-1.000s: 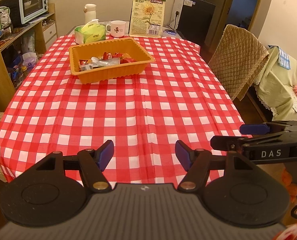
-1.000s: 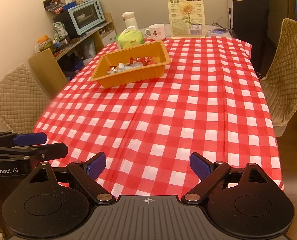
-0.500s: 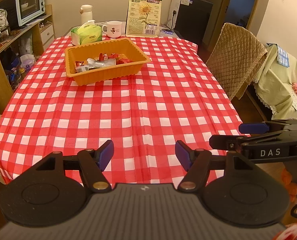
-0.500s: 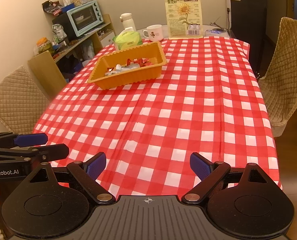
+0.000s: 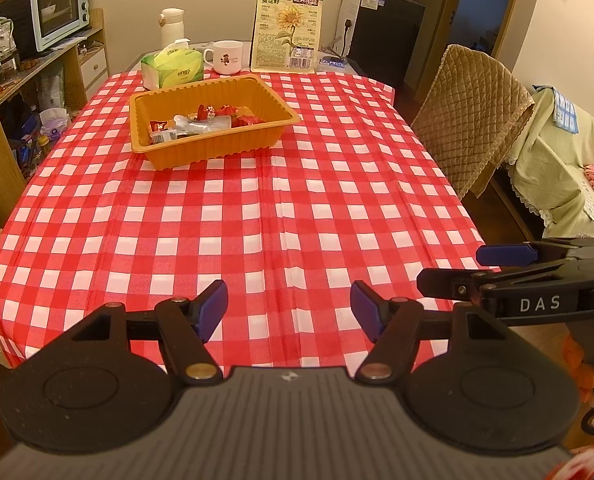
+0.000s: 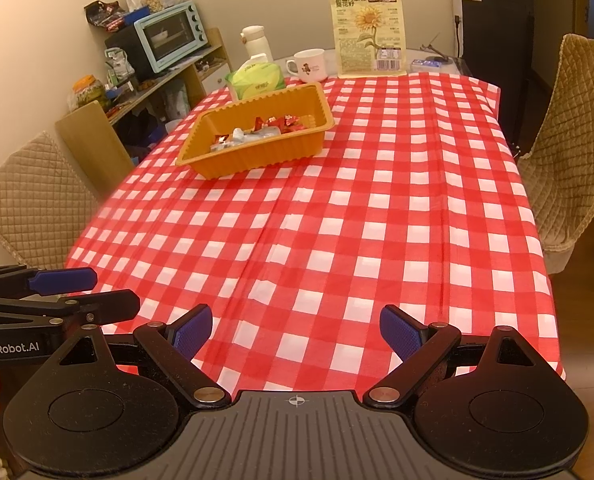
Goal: Organize snacks
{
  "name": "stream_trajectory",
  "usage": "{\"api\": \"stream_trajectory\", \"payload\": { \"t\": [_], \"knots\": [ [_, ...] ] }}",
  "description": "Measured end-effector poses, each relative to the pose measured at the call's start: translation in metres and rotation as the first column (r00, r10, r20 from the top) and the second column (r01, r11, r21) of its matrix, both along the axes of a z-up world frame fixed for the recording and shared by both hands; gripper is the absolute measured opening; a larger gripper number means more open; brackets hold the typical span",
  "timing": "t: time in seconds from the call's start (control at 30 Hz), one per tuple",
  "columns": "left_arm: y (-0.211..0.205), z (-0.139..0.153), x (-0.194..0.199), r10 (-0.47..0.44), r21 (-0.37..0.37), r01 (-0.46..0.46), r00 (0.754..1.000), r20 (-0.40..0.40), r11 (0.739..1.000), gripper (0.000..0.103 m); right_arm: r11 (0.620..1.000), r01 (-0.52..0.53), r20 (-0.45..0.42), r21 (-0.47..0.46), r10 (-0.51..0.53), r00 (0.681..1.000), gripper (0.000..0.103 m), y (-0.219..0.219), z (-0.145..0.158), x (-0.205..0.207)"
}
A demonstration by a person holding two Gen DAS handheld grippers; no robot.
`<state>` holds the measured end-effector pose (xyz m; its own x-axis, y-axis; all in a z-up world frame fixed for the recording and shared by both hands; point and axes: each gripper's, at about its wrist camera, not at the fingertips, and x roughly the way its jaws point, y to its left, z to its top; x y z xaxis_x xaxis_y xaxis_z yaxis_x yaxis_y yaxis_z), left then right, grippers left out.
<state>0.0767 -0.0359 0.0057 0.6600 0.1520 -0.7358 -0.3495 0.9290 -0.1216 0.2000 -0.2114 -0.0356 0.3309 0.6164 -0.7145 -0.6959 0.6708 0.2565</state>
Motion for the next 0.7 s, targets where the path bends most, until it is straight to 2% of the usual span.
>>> {"api": "stream_trajectory", "payload": {
  "t": [0.7],
  "knots": [
    [0.0017, -0.0023, 0.001, 0.0, -0.002, 0.0, 1.0, -0.002, 1.0, 0.066, 1.0, -0.002, -0.002, -0.003, 0.002, 1.0, 0.09, 0.0024, -0.0017, -0.0027]
  ]
}}
